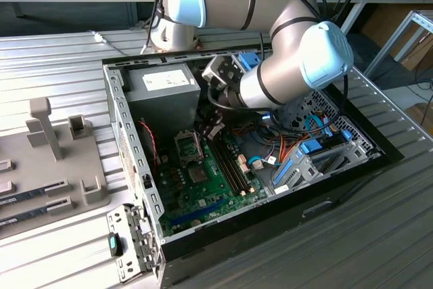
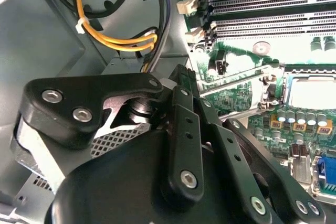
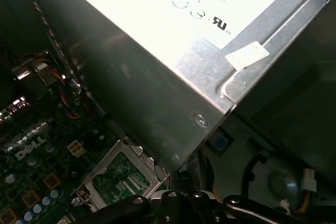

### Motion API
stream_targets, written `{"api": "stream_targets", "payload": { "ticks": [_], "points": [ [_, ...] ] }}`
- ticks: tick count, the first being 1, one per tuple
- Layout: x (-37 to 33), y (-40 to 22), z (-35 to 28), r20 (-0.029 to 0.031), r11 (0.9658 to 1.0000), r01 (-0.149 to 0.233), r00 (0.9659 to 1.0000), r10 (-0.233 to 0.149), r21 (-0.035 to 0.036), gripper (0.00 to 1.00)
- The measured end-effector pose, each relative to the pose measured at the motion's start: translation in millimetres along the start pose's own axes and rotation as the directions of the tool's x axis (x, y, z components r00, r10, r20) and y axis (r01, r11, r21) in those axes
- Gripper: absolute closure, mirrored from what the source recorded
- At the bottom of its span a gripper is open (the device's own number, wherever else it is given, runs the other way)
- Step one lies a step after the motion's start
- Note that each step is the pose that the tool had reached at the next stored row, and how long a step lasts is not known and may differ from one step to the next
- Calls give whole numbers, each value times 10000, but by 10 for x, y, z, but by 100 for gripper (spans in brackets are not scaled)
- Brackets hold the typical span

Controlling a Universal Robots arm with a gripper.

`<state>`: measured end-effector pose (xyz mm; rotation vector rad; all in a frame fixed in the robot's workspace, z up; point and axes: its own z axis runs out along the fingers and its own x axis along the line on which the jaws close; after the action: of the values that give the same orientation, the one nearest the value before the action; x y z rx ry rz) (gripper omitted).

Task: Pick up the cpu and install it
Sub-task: 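Close the cpu cover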

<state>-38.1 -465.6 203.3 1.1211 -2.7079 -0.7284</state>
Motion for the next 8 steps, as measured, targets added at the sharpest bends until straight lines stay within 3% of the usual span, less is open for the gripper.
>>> {"api": "stream_targets", "payload": {
  "ticks": [8],
  "points": [
    [4, 13, -38, 0, 10000, 0, 10000, 0, 0, 89]
  ]
}}
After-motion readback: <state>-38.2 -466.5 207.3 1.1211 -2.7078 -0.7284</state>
